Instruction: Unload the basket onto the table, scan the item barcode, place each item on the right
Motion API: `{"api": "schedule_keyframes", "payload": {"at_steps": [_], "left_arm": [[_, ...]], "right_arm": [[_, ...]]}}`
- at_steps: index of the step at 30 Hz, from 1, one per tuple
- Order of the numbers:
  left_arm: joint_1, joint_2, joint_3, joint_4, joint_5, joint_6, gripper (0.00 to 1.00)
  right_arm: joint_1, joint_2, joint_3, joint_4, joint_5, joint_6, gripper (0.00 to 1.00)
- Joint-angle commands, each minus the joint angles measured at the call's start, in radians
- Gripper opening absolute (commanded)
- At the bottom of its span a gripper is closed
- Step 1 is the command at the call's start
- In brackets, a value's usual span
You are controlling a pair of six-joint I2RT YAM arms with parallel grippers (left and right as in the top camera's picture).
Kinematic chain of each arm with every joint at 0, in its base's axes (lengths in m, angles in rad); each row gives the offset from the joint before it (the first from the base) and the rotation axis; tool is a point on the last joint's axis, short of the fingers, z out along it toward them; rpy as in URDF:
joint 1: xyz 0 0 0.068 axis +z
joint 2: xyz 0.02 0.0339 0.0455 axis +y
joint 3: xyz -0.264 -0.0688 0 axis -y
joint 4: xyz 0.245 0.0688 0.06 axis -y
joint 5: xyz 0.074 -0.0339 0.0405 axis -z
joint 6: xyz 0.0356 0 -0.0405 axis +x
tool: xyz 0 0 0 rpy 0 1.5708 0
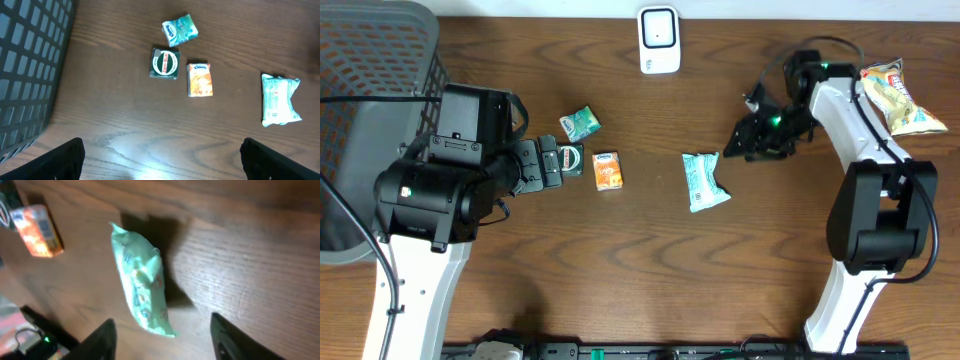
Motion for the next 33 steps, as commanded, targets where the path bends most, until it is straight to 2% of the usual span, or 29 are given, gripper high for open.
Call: {"api": "schedule_keyframes", "payload": {"at_steps": [1,6,12,14,18,22,23,29,33], "left_arm": [[-0.002,-0.002,0.011,0.0,-0.009,0.002,0.98],[-0.002,-0.002,0.011,0.0,-0.009,0.002,0.97],[-0.002,-0.002,0.011,0.0,-0.009,0.002,0.98],[-0.002,-0.002,0.011,0.0,-0.009,0.002,0.98],[-0.002,-0.002,0.011,0.0,-0.009,0.002,0.98],[-0.002,-0.002,0.011,0.0,-0.009,0.002,0.98],[-0.002,-0.002,0.011,0.0,-0.009,0.002,0.98],[-0.002,-0.002,0.011,0.0,-0.009,0.002,0.97],[-0.002,-0.002,0.011,0.0,-0.009,0.002,0.98]], "right_arm": [[0.048,-0.014,-0.01,0.0,0.025,-0.085,0.62],[0.096,-0.014,-0.134,0.163,0.024,-0.044,0.67],[0.103,-0.014,-0.265,0.322,-0.053,0.001,0.58],[0.104,-0.014,-0.287,0.344,-0.079,0.002,0.51],[0.115,-0.014,-0.311,0.365,-0.116,0.002,0.48],[0.133,-0.014,-0.31,0.365,-0.133,0.002,0.03],[0.134,-0.014,-0.306,0.364,-0.156,0.002,0.01],[0.105,-0.029,-0.21,0.363,-0.501,0.002,0.01],[0.093,-0.067,-0.116,0.364,-0.613,0.002,0.01]]}}
